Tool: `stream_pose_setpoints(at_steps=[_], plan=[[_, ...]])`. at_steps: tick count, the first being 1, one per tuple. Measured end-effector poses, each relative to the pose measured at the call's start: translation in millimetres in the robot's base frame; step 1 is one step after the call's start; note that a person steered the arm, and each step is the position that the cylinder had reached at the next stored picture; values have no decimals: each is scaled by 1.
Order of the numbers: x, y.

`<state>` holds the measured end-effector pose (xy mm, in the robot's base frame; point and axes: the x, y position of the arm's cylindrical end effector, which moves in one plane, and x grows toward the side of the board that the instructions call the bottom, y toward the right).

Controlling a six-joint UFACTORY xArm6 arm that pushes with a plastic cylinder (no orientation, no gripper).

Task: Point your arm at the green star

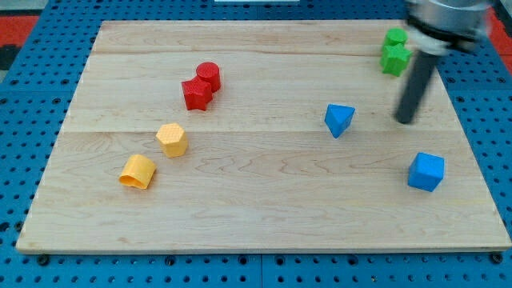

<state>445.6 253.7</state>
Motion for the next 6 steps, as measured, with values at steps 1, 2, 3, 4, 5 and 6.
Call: stream_pose_setpoints(at_steps=[1,2,3,4,5,6], plan=[[78,11],[78,-73],[15,-152],[29,-115],[26,-18],[-61,23]])
